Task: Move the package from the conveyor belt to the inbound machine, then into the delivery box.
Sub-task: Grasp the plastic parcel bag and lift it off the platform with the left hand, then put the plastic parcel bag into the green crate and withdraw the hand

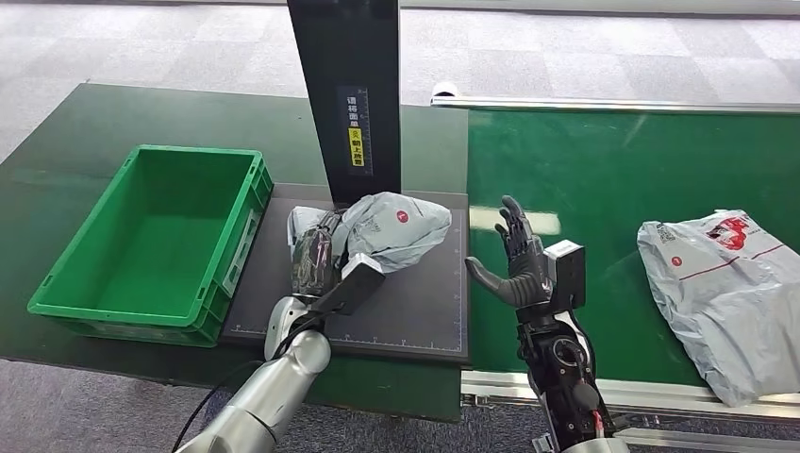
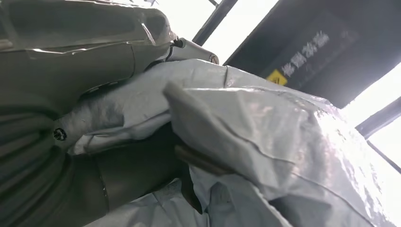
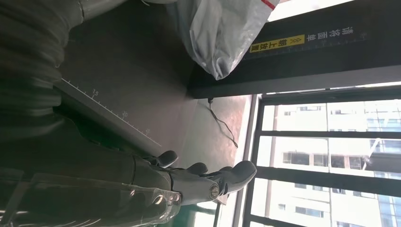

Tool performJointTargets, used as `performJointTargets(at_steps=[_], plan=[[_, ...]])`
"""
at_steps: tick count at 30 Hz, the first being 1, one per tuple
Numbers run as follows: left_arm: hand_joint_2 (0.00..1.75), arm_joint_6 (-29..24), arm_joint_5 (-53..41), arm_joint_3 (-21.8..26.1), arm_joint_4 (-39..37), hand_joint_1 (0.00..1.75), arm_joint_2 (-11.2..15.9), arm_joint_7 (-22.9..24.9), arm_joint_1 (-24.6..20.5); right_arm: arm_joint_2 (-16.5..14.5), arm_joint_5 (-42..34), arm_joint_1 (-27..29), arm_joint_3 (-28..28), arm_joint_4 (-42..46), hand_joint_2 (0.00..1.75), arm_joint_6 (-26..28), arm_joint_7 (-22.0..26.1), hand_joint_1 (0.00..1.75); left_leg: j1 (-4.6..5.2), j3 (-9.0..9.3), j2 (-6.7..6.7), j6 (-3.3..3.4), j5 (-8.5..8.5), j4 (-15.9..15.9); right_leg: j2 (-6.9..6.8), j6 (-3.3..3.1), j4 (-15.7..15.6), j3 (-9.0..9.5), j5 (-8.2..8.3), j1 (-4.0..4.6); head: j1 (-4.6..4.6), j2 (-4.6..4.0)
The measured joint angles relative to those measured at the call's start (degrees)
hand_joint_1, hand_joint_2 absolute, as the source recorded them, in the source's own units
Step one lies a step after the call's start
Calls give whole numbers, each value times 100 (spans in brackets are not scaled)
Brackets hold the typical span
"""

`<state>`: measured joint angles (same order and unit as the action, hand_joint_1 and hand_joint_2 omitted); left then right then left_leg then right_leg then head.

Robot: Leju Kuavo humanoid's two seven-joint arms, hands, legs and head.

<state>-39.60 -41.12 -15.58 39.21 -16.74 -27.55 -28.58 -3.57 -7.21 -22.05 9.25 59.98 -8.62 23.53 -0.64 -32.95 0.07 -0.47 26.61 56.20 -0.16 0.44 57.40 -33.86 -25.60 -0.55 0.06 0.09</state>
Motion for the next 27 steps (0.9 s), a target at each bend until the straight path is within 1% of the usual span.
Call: performJointTargets(at_steps=[6, 11, 14, 19, 22, 24, 27], plan=[[175, -9, -32, 516, 900, 175, -44, -573, 397, 30, -25, 20, 1, 0, 175, 12, 80, 0, 0, -4, 1, 0, 0, 0, 1, 0, 0, -7, 0, 0, -1, 0], [175, -11, -253, 1008, 1996, 175, -132, -1100, 702, 56, -26, 81, 1, 0, 175, 32, 118, 0, 0, -8, 3, 0, 0, 0, 2, 0, 0, -10, 0, 1, -2, 0], [175, -11, -481, 1363, 2616, 175, -155, -1217, 774, 63, -26, 99, 0, 1, 175, 45, 119, 0, -1, -8, 3, 0, 0, 0, 2, 0, 0, -10, 0, 1, -1, 0], [175, -15, -746, 1771, 3181, 175, -168, -1225, 793, 68, -26, 106, 1, 2, 175, 51, 118, 0, -1, -9, 2, 0, -1, 0, 1, 0, 0, -9, 0, 1, -1, 0], [175, -16, -1357, 2088, 3478, 175, -184, -1143, 737, 92, -35, 110, 3, 2, 175, 50, 108, 0, 0, -9, 4, 0, -1, 0, 2, 0, 0, -10, 0, 1, -1, 0], [175, -17, -2030, 2444, 3593, 175, -203, -885, 623, 123, -51, 122, 4, 5, 175, 51, 98, 0, 0, -8, 3, 0, -1, 0, 2, 0, 0, -10, 0, 1, -1, 0], [175, -16, -2994, 2950, 3510, 175, -191, -240, 392, 154, -88, 165, 8, 31, 175, 70, 91, 0, -1, -8, 2, -1, -1, 0, 2, 0, 0, -10, 0, 1, 0, 0]])
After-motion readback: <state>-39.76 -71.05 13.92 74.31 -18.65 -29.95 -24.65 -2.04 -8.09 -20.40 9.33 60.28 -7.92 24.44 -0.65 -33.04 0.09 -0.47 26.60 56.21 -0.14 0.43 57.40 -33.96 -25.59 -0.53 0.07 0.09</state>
